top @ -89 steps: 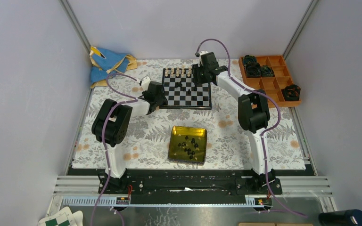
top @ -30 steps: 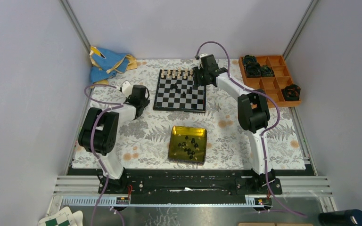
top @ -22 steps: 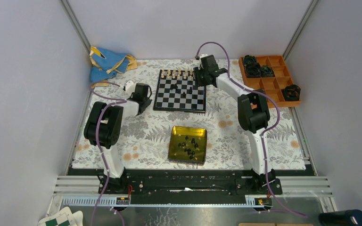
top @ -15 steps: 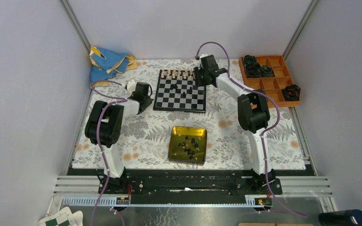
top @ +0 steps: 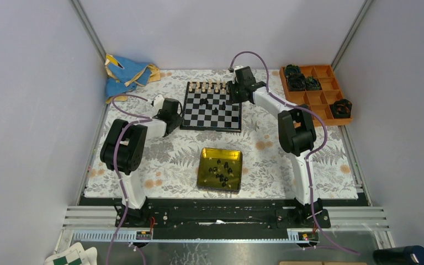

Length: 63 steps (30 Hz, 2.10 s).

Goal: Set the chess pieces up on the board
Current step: Adjust the storage box at the center of the board, then pick up the chess piece from the chessboard.

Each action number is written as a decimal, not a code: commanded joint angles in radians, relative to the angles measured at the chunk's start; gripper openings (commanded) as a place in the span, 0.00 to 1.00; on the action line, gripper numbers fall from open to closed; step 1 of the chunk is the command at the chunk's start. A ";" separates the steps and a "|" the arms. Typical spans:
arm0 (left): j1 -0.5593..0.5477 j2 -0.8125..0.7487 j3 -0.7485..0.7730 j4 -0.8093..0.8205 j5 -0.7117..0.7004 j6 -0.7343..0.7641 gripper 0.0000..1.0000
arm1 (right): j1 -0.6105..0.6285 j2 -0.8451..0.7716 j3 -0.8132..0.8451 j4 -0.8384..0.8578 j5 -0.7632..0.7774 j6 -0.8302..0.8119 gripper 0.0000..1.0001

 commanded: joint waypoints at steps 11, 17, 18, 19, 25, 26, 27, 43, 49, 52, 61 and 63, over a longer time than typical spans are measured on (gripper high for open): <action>-0.052 -0.049 -0.064 -0.029 -0.004 0.006 0.02 | 0.015 -0.124 -0.035 0.042 0.005 -0.002 0.40; -0.065 -0.065 -0.077 -0.029 -0.007 0.003 0.01 | 0.022 -0.139 -0.045 0.040 0.014 -0.006 0.41; -0.066 -0.069 -0.078 -0.029 -0.008 0.002 0.01 | 0.022 -0.143 -0.048 0.040 0.013 -0.006 0.41; -0.070 -0.072 -0.081 -0.030 -0.008 0.000 0.01 | 0.023 -0.144 -0.051 0.040 0.013 -0.005 0.41; -0.086 -0.088 -0.089 -0.030 -0.011 -0.002 0.01 | 0.034 -0.157 -0.063 0.040 0.018 -0.005 0.43; -0.088 -0.089 -0.091 -0.031 -0.012 -0.003 0.01 | 0.036 -0.158 -0.065 0.041 0.019 -0.005 0.43; -0.090 -0.092 -0.093 -0.031 -0.012 -0.003 0.01 | 0.036 -0.160 -0.065 0.040 0.019 -0.004 0.43; -0.091 -0.152 -0.095 -0.096 -0.102 0.007 0.26 | 0.080 -0.151 -0.041 0.012 0.091 -0.037 0.45; -0.074 -0.171 -0.095 -0.098 -0.111 0.002 0.51 | 0.079 -0.117 0.010 -0.017 0.121 -0.037 0.47; -0.066 -0.172 -0.095 -0.094 -0.109 0.001 0.54 | 0.080 -0.098 0.034 -0.032 0.126 -0.038 0.48; -0.055 -0.170 -0.099 -0.080 -0.102 -0.010 0.54 | 0.080 -0.043 0.075 -0.050 0.119 -0.041 0.47; -0.052 -0.170 -0.097 -0.079 -0.101 -0.011 0.54 | 0.080 -0.035 0.081 -0.050 0.118 -0.041 0.47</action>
